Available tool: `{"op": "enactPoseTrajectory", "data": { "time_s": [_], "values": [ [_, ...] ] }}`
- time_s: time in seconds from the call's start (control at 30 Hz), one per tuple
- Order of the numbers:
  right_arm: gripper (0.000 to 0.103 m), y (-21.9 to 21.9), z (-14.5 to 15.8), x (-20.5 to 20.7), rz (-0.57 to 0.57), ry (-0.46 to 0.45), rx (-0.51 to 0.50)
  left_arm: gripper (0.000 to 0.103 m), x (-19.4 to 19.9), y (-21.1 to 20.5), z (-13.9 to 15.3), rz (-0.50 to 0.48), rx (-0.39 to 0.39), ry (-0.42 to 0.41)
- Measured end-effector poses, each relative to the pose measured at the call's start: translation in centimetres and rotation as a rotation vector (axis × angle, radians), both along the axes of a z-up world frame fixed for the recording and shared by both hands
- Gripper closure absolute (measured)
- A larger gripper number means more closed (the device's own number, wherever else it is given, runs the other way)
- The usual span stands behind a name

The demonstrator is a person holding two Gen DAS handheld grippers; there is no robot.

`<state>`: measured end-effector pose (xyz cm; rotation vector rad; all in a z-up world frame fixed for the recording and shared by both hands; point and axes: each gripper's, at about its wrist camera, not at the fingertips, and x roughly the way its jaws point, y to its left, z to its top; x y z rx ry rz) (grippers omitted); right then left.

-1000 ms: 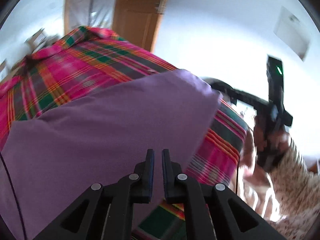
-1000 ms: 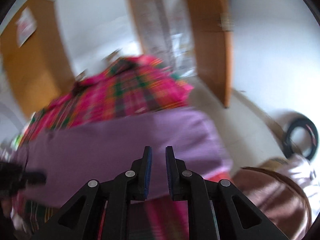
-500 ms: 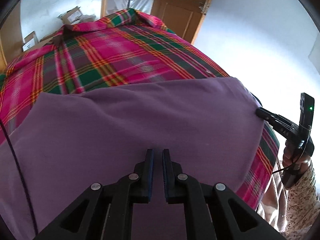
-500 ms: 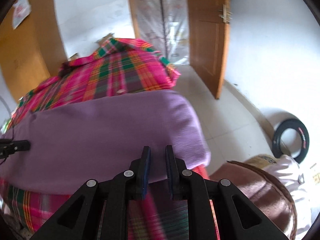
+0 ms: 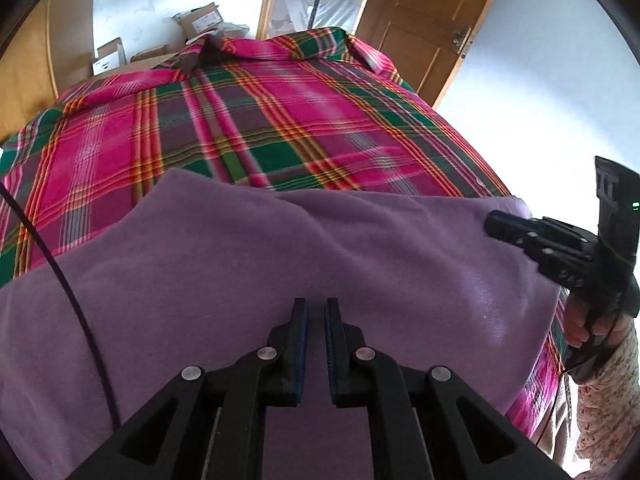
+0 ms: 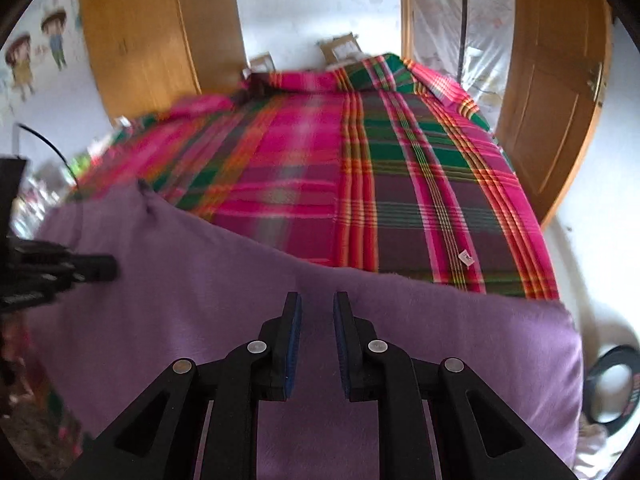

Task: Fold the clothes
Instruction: 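Move both open grippers over the garment to the purple waistband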

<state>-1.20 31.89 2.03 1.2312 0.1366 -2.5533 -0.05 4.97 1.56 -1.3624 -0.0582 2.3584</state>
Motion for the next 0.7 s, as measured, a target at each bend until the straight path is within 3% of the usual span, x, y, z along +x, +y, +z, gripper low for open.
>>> {"op": "enactPoseTrajectory", "data": {
  "time_s": [0.37,0.7],
  "values": [
    [0.089,3.3,-0.9,-1.3,-0.175,0.017,0.007,0.095,-0.2,-3.3,0.0,0.055,0.037,-0.005],
    [0.088,1.2,0.2,-0.5,-0.218,0.041,0.035,0.095,2.5,-10.5,0.1,0.225,0.028,0.009]
  ]
}}
